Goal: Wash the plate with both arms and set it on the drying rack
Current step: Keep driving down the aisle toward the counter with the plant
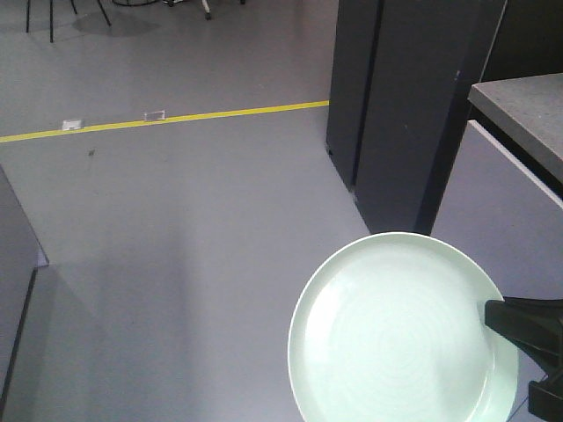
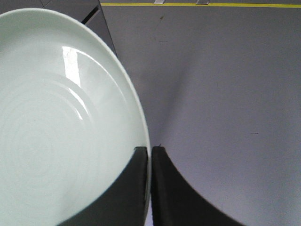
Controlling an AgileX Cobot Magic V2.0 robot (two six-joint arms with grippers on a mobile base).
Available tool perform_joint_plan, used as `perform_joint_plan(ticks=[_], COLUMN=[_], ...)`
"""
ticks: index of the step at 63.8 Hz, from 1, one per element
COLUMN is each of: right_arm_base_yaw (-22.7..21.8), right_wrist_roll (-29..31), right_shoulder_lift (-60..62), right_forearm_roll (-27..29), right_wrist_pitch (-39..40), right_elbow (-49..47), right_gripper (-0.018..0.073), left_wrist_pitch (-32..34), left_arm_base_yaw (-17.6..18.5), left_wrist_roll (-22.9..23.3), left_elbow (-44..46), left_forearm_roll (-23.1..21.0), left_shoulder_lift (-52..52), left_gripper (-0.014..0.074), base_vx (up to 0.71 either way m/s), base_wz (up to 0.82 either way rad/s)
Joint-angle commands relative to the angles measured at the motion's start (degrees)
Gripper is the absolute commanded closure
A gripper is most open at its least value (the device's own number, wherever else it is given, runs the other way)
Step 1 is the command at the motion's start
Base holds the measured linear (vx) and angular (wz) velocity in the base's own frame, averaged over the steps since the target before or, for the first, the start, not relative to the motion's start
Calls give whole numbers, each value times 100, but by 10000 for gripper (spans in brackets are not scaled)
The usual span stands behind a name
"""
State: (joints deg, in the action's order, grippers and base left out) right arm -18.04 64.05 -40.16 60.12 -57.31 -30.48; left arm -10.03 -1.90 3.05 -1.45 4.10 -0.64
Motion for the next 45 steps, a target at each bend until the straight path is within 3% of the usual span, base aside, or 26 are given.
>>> perform_joint_plan(ticks=[1, 45], right_arm_base_yaw=[-37, -37], right_wrist_roll=[50, 50], right_shoulder_lift=[7, 7], right_forearm_roll=[355, 355], right_wrist_pitch=[68, 68], right_elbow=[-145, -145], right_gripper=[561, 561], left_wrist_pitch=[411, 411], left_arm_base_yaw=[4, 4], left_wrist_roll=[51, 51], left_elbow=[141, 141], left_forearm_roll=[-10, -10], left_shoulder_lift=[-82, -82], left_gripper=[603, 603], base_vx=[18, 18], base_wz=[-29, -35])
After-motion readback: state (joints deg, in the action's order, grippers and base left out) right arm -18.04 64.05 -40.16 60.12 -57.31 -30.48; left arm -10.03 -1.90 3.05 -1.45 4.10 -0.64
